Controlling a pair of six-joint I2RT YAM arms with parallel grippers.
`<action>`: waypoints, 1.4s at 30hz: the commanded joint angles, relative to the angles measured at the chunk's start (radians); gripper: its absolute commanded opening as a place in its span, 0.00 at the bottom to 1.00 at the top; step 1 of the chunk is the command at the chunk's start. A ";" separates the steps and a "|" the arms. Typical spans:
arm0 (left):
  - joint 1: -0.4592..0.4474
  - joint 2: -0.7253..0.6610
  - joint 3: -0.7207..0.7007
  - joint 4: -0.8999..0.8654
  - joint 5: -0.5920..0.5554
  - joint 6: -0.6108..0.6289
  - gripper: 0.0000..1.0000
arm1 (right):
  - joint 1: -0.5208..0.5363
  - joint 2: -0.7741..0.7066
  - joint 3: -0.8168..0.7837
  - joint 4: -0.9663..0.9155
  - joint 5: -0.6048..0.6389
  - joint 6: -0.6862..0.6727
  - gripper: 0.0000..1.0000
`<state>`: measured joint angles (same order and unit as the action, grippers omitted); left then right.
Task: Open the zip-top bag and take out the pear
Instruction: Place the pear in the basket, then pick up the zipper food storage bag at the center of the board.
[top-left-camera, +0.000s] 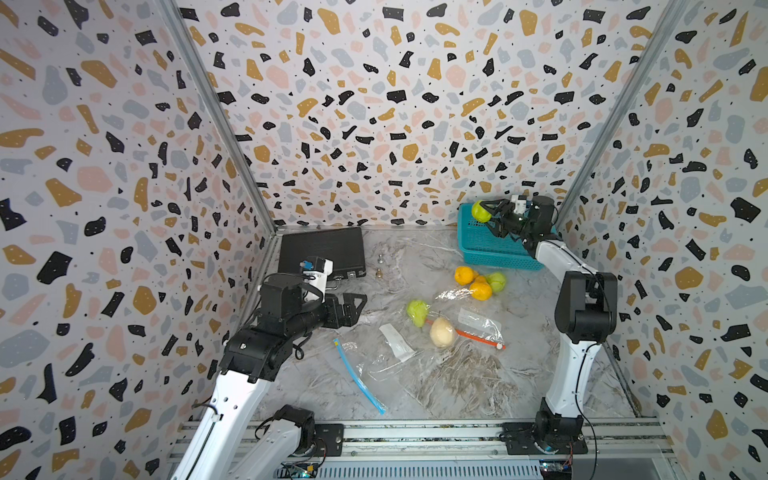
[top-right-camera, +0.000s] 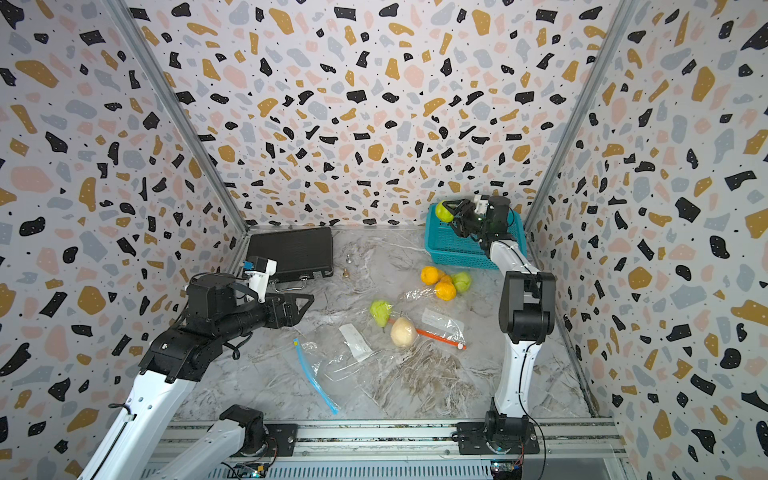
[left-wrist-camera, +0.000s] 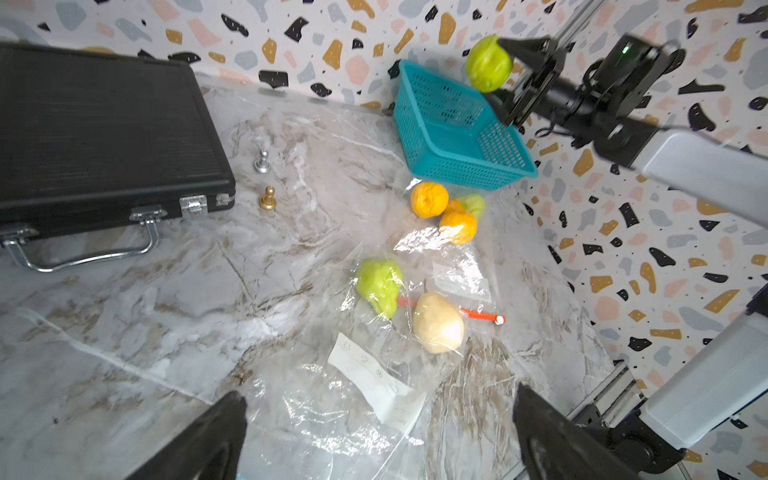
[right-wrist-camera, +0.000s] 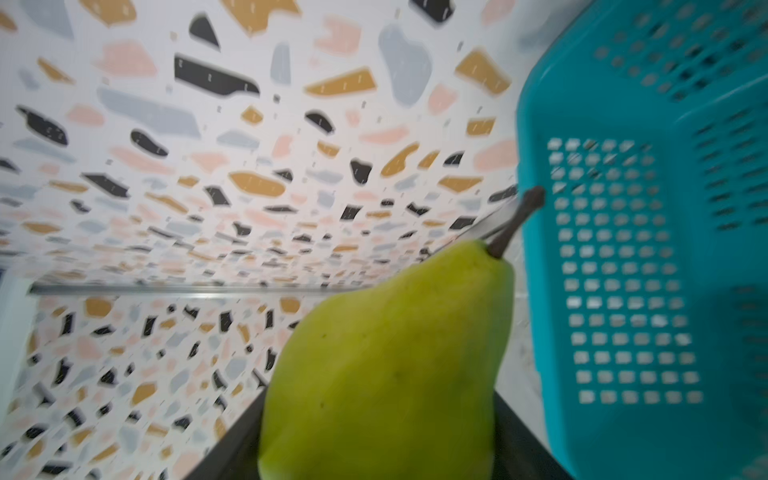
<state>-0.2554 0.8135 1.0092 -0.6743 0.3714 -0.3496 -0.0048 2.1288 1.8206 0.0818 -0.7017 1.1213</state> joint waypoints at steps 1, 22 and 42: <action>0.002 -0.035 -0.019 -0.012 -0.025 0.016 0.99 | 0.017 0.048 0.221 -0.627 0.291 -0.429 0.64; 0.172 -0.138 -0.231 0.098 -0.180 -0.242 0.99 | 0.710 -0.591 -0.421 -0.715 0.549 -0.952 1.00; 0.752 -0.131 -0.159 0.204 0.384 -0.358 1.00 | 1.409 -0.289 -0.392 -0.606 1.008 -0.997 0.99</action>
<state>0.4900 0.6983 0.7902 -0.4522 0.7292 -0.7620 1.3994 1.8290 1.3800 -0.5285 0.2428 0.1410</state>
